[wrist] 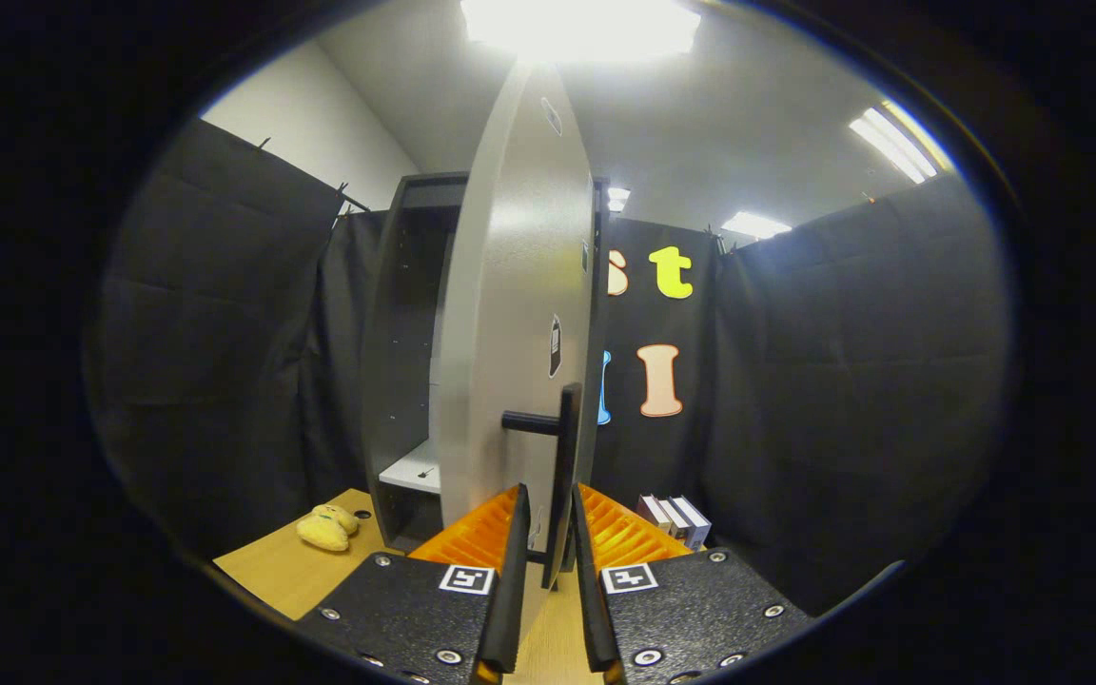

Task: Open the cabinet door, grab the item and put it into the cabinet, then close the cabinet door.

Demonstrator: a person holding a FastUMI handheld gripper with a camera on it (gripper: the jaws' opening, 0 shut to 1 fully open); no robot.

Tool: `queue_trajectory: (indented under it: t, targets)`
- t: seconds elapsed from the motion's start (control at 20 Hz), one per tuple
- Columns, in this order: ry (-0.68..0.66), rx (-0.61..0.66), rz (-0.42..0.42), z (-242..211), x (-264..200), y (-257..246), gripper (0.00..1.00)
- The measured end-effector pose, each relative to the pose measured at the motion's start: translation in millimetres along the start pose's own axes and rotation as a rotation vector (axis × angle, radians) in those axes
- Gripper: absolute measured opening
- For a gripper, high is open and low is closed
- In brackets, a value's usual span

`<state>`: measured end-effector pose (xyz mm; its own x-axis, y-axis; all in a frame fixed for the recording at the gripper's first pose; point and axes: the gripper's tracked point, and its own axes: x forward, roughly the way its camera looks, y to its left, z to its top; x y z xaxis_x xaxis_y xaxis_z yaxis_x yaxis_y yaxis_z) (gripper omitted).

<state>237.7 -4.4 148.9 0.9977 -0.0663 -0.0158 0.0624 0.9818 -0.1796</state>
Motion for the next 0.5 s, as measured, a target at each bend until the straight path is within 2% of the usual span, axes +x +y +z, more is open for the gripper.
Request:
queue_trajectory:
  t: [0.2,0.35,0.5]
  targets:
    - [-0.004,0.007,-0.107,1.6,-6.5,-22.8,0.20]
    - [-0.019,0.055,-0.188,2.1,-8.4,-32.4,0.23]
    - [-0.114,0.115,-0.284,23.7,-13.8,-49.4,0.28]
